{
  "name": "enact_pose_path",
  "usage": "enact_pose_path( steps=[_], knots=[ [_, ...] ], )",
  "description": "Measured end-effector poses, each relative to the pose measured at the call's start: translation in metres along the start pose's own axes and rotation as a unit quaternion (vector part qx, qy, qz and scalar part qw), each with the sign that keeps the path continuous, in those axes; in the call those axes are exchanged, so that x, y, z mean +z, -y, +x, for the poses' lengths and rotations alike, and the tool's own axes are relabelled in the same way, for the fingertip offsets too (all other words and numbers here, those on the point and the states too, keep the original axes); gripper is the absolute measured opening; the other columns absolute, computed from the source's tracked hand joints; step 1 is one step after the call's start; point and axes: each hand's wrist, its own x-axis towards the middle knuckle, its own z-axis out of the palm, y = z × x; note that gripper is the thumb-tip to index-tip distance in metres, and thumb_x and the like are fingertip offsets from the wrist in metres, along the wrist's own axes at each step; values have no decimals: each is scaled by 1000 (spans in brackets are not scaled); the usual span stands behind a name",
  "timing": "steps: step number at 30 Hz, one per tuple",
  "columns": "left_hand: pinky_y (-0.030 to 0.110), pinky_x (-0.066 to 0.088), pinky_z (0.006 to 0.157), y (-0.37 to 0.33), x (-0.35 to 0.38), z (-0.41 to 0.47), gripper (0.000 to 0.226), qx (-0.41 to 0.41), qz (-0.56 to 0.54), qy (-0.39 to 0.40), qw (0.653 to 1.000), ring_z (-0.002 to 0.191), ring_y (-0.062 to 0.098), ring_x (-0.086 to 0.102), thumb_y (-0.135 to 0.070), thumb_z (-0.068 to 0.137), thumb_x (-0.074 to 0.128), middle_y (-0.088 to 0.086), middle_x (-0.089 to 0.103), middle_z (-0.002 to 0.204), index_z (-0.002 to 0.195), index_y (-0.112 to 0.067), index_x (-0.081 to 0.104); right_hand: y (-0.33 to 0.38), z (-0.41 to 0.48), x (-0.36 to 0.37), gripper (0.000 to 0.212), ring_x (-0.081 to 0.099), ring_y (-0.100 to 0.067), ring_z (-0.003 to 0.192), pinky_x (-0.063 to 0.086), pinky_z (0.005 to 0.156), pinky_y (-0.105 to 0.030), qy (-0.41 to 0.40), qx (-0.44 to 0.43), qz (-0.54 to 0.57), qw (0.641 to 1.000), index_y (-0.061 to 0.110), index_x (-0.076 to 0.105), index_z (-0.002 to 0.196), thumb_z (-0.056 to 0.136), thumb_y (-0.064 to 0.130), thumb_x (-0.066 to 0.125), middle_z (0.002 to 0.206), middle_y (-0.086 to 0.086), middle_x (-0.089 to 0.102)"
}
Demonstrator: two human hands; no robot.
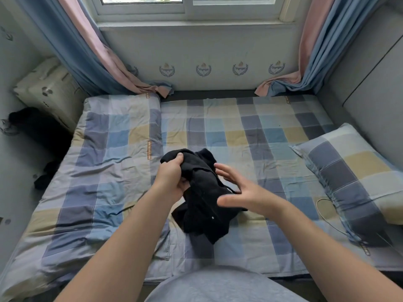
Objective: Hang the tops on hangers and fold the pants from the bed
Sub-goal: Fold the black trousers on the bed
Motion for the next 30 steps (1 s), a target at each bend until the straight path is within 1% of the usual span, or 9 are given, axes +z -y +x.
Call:
enact_pose_path(
  steps=[4, 9, 13, 16, 19, 21, 24, 28, 30],
  knots=[
    [29, 57, 46, -8, -3, -2, 37, -40, -72, -10, 997, 89, 29, 69, -25, 105, 52, 20, 67, 120, 135, -4, 53, -15, 0, 19, 108, 42, -6, 137, 43, 110, -40, -27, -24, -117, 992, 56, 19, 150, 68, 41, 88, 149, 17, 38],
    [26, 55, 47, -20, -11, -1, 27, -57, -30, -7, 998, 62, 20, 72, -26, 103, 55, 9, 73, 84, 124, -10, 61, -10, 12, 14, 44, 61, -9, 112, 51, 98, -33, -146, -127, -172, 966, 21, 67, 126, 90, -1, 57, 119, 6, 67],
    [36, 59, 69, -20, -14, 3, 31, -24, 46, 6, 999, 92, 24, 73, -38, 104, 51, 9, 75, 107, 123, -15, 61, 22, 21, -4, 36, 66, -13, 91, 55, 80, -35, -179, -124, -188, 958, 22, 69, 106, 89, -4, 52, 93, 6, 71],
    [36, 54, 83, -20, -13, -3, 31, 61, 133, 6, 989, 107, 21, 68, -47, 99, 56, 0, 73, 115, 117, -22, 64, 51, 30, -19, 45, 65, -17, 94, 55, 84, -33, -202, -141, -210, 946, 21, 71, 109, 86, -10, 47, 96, 2, 72],
    [32, 46, 94, -20, -15, -14, 72, 199, 246, 48, 947, 123, 12, 52, -55, 85, 71, -10, 50, 141, 145, -26, 45, 70, 39, -28, 48, 66, -17, 102, 55, 92, -32, -201, -129, -243, 940, 17, 73, 115, 85, -10, 48, 104, 1, 74],
    [24, 43, 93, -24, -16, -24, 88, 261, 325, 112, 902, 123, 0, 47, -65, 70, 75, -20, 45, 140, 146, -38, 39, 77, 44, -30, 39, 67, -17, 93, 57, 87, -33, -195, -103, -251, 943, 19, 74, 114, 89, -5, 55, 100, 1, 73],
    [15, 50, 83, -16, -7, -35, 79, 263, 449, 190, 833, 110, -9, 57, -63, 61, 80, -23, 60, 121, 131, -42, 49, 83, 51, -26, 27, 65, -18, 78, 59, 71, -33, -195, -92, -261, 941, 22, 74, 103, 90, 2, 61, 86, 3, 69],
    [33, 49, 74, 20, 6, -23, 43, 328, 565, 58, 755, 100, 16, 59, -33, 82, 69, -6, 58, 110, 121, -29, 51, 83, 55, -24, 24, 61, -15, 70, 56, 61, -30, -195, -80, -255, 944, 23, 69, 92, 88, 1, 61, 80, 5, 64],
    [33, 42, 67, 28, 4, -12, 31, 334, 556, 6, 761, 95, 21, 58, -20, 87, 59, -3, 55, 108, 116, -27, 50, 78, 55, -25, 23, 58, -10, 66, 49, 53, -20, -204, -75, -248, 944, 23, 66, 91, 87, 1, 61, 78, 5, 63]
  ],
)
